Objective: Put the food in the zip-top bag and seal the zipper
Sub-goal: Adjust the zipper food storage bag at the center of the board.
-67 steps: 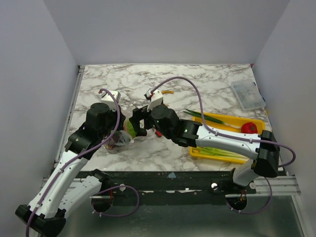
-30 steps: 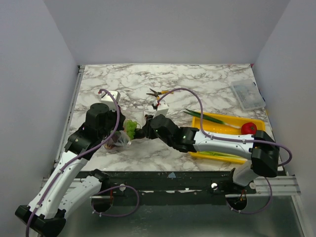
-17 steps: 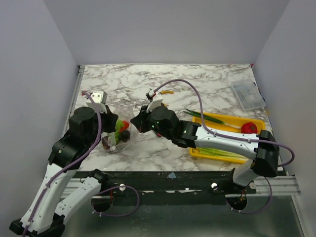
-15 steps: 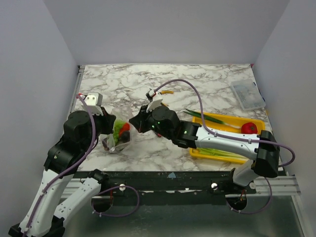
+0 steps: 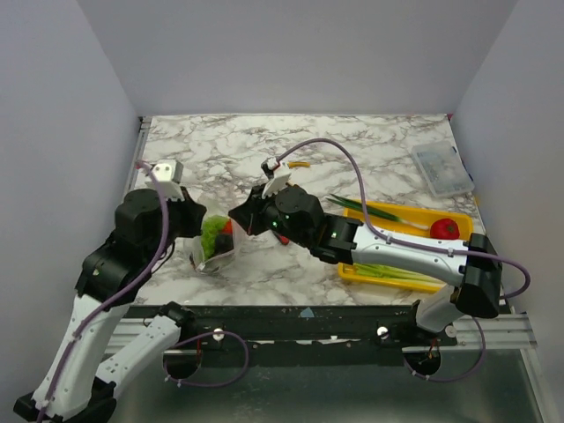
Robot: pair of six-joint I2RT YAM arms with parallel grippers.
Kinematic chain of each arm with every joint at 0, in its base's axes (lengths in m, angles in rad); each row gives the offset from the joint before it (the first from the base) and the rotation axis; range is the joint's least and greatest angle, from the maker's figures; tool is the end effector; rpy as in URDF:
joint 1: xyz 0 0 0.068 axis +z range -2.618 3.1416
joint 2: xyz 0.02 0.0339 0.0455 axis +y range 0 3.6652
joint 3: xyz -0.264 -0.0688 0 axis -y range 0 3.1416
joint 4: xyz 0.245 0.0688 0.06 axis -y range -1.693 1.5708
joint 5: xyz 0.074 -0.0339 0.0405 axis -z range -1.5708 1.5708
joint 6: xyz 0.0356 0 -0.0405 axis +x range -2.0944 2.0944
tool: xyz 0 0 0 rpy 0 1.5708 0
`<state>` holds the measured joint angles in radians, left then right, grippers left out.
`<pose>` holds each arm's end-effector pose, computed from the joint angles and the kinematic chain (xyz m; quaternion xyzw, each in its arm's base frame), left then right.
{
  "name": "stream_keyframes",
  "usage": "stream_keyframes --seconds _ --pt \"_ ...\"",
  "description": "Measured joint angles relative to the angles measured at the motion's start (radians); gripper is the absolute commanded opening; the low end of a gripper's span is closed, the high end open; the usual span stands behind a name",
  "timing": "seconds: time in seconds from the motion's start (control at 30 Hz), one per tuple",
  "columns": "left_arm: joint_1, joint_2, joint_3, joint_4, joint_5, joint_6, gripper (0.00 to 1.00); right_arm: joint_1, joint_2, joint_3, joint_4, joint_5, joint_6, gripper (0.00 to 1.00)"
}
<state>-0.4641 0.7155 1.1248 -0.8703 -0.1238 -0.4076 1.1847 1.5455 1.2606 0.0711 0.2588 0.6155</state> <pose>0.1089 -0.0496 0.3906 -0.0086 0.8489 -0.1743 0.4989 0.1482 0.3405 0.3431 -0.1390 0.7637 0.4251 0.4655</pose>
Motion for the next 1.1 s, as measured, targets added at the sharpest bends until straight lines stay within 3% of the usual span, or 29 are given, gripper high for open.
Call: stream_keyframes --seconds 0.2,0.33,0.5,0.8,1.03,1.1 --pt "0.0 -0.103 0.13 -0.011 0.001 -0.003 0.0 0.0 -0.014 0.037 0.086 -0.044 0.009 0.0" --pt "0.0 -0.127 0.06 0.004 0.001 -0.014 0.0 0.0 -0.02 -0.037 0.166 -0.052 0.048 0.0" --pt "0.0 -0.059 -0.045 -0.027 0.013 -0.03 0.0 0.0 0.015 -0.063 0.135 -0.05 0.064 0.0" --pt "0.001 -0.079 0.105 -0.039 0.031 -0.028 0.0 0.0 0.0 -0.017 0.138 -0.053 0.05 0.0" --pt "0.002 -0.116 -0.046 0.008 0.031 -0.084 0.0 0.0 0.003 -0.019 0.157 -0.054 0.06 0.01" --pt "0.002 -0.084 -0.059 0.0 0.034 -0.105 0.0 0.0 0.013 -0.017 0.144 -0.046 0.053 0.06"
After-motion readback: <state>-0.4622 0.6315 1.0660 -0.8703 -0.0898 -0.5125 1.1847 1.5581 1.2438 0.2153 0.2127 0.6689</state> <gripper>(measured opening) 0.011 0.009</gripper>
